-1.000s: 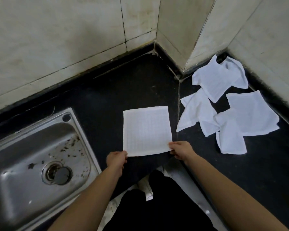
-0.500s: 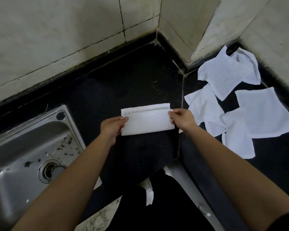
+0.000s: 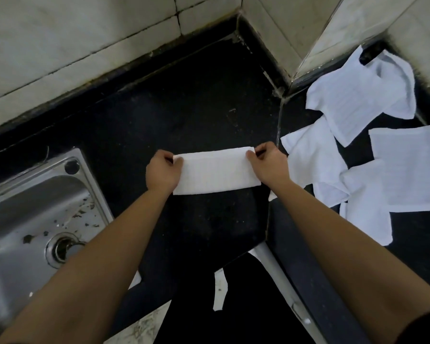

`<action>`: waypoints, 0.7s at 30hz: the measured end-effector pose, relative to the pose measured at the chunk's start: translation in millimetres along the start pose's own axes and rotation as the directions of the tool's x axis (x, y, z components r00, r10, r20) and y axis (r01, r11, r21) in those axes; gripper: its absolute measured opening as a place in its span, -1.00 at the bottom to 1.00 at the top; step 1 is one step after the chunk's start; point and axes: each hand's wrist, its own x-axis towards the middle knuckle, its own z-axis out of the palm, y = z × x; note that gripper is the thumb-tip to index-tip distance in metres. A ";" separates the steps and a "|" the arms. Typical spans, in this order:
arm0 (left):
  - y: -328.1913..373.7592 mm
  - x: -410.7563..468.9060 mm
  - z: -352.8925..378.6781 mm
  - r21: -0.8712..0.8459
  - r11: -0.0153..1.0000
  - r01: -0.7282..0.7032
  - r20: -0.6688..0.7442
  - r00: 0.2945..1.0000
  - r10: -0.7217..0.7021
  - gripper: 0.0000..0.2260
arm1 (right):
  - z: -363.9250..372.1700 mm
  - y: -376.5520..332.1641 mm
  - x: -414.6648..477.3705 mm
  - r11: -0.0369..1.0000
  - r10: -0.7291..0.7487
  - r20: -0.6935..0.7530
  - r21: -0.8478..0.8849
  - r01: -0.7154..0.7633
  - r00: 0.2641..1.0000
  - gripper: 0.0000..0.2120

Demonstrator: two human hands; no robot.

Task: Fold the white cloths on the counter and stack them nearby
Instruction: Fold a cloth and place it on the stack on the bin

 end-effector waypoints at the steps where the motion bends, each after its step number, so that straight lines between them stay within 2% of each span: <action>1: -2.4 -4.1 0.4 0.098 0.991 -0.090 -0.043 0.995 0.095 -0.71 | 0.7 -0.1 -3.3 1.000 -0.013 -0.016 -0.008 0.013 1.000 -0.73; 2: -5.2 -9.3 0.7 0.217 0.954 -0.206 -0.077 0.971 0.227 -0.63 | 1.2 -0.4 -7.8 1.000 -0.020 -0.040 -0.022 0.019 0.999 -0.69; 4: -7.6 -20.0 1.7 0.414 0.782 -0.466 -0.030 0.852 0.523 -0.57 | 0.3 -1.6 -18.4 0.996 -0.007 -0.077 -0.093 -0.001 0.997 -0.62; 6: -5.3 -25.2 3.5 0.496 0.562 -0.662 0.186 0.714 0.675 -0.53 | -1.5 -3.6 -26.3 0.975 0.026 -0.041 -0.220 -0.034 0.999 -0.54; 8: -3.6 -24.2 7.9 0.543 0.370 -0.754 0.442 0.631 0.637 -0.44 | -2.9 -6.0 -30.1 0.950 0.093 0.045 -0.302 -0.075 0.995 -0.48; 10: -5.4 -20.4 13.2 0.563 0.257 -0.785 0.590 0.600 0.541 -0.35 | -3.0 -8.5 -30.8 0.926 0.153 0.121 -0.364 -0.100 0.981 -0.49; 12: -8.4 -19.2 17.5 0.581 0.220 -0.784 0.634 0.605 0.482 -0.31 | -3.7 -9.8 -29.0 0.920 0.164 0.169 -0.381 -0.089 0.972 -0.63; 14: -11.8 -19.7 20.6 0.592 0.221 -0.775 0.635 0.617 0.465 -0.30 | -5.5 -10.1 -25.9 0.944 0.158 0.190 -0.318 -0.092 0.969 -0.71; 17: -14.4 -17.4 23.4 0.597 0.234 -0.767 0.625 0.628 0.463 -0.30 | -10.2 -7.9 -21.3 0.970 0.241 0.258 -0.024 -0.244 0.935 -0.74; 19: -12.6 -16.3 24.3 0.587 0.247 -0.771 0.637 0.628 0.447 -0.29 | -13.5 -4.9 -23.7 0.881 0.342 0.354 0.201 -0.427 0.871 -0.84; 21: -10.1 -17.7 23.9 0.587 0.246 -0.772 0.649 0.630 0.428 -0.27 | -16.0 -3.1 -26.3 0.778 0.411 0.404 0.313 -0.545 0.818 -0.82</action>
